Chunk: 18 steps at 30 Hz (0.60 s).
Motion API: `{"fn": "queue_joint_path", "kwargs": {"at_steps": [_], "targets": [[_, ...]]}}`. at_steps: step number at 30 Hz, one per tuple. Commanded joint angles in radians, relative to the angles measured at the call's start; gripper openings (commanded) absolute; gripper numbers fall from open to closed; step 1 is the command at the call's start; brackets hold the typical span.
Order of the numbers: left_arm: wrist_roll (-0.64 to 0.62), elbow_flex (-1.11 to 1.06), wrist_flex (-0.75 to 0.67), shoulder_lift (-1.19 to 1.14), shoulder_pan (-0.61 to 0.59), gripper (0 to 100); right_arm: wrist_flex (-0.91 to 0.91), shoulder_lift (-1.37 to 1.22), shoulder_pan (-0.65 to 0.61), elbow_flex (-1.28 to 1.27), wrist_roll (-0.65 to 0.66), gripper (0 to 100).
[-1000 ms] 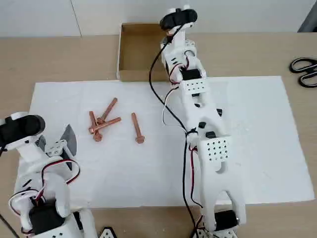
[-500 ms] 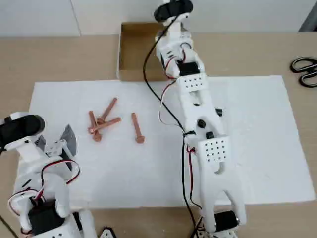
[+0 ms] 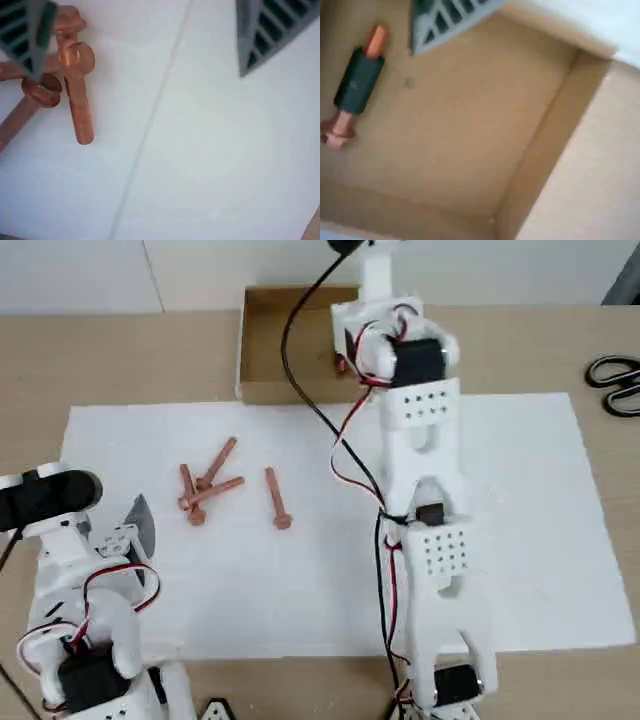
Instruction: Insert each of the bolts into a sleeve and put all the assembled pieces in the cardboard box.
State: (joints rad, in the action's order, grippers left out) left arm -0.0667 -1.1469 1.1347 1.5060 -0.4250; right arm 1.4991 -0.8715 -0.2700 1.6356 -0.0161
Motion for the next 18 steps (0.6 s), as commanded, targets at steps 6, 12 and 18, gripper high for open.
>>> {"fn": "queue_joint_path", "kwargs": {"at_steps": [6, 12, 18], "targets": [[0.006, 0.147, 0.087, 0.000, 0.005, 24, 0.199, 0.349, 0.073, 0.040, 0.003, 21.6], [0.006, 0.171, 0.121, 0.000, 0.005, 24, 0.206, 0.562, 0.094, -0.167, 0.051, 21.6], [0.006, 0.171, 0.135, 0.005, 0.005, 24, 0.200, 0.935, 0.094, -0.738, 0.057, 21.6]]}}
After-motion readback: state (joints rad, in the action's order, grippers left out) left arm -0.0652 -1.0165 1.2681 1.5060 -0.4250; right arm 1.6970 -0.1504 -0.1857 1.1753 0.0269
